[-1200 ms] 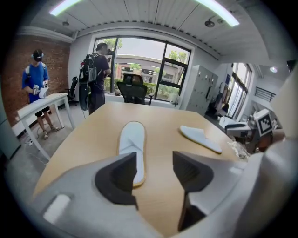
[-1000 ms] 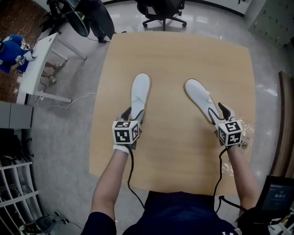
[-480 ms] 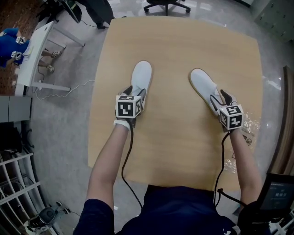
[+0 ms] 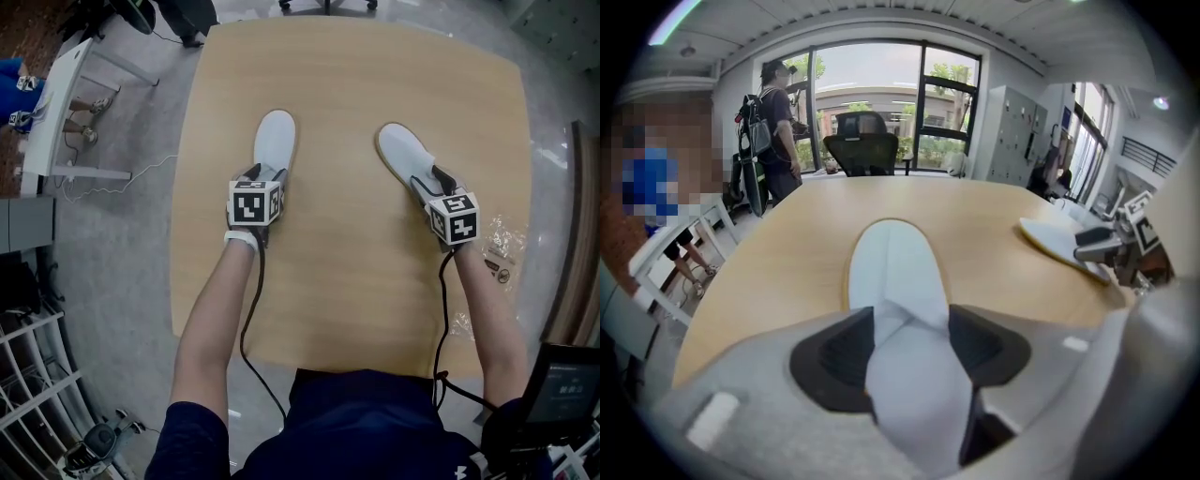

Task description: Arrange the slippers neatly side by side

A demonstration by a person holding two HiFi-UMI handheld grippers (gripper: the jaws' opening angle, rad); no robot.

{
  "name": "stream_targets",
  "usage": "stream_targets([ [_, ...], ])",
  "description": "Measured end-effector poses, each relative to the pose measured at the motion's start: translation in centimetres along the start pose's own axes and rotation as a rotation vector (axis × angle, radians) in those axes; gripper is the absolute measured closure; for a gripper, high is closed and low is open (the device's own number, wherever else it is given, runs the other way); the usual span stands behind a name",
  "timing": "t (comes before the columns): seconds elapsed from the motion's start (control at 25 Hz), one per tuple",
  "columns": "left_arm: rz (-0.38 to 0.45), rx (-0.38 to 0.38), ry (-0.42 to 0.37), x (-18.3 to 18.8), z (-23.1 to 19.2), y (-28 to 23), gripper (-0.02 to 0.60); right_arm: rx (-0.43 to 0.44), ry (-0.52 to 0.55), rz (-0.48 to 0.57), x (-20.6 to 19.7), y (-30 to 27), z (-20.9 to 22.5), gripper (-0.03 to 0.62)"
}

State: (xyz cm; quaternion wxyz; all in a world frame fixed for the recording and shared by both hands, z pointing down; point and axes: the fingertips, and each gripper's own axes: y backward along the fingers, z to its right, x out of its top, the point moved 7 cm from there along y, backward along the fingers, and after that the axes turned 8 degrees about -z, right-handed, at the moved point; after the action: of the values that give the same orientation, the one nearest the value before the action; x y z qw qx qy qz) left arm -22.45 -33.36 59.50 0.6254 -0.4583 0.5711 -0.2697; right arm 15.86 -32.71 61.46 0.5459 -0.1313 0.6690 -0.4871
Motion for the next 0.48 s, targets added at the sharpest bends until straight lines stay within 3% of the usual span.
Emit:
stream_targets([
  [0.48,0.013,-0.005,0.072,-2.8,2.1,0.8,0.336,-0.026,-0.101,-0.041,-1.1,0.2,-0.9,0.356],
])
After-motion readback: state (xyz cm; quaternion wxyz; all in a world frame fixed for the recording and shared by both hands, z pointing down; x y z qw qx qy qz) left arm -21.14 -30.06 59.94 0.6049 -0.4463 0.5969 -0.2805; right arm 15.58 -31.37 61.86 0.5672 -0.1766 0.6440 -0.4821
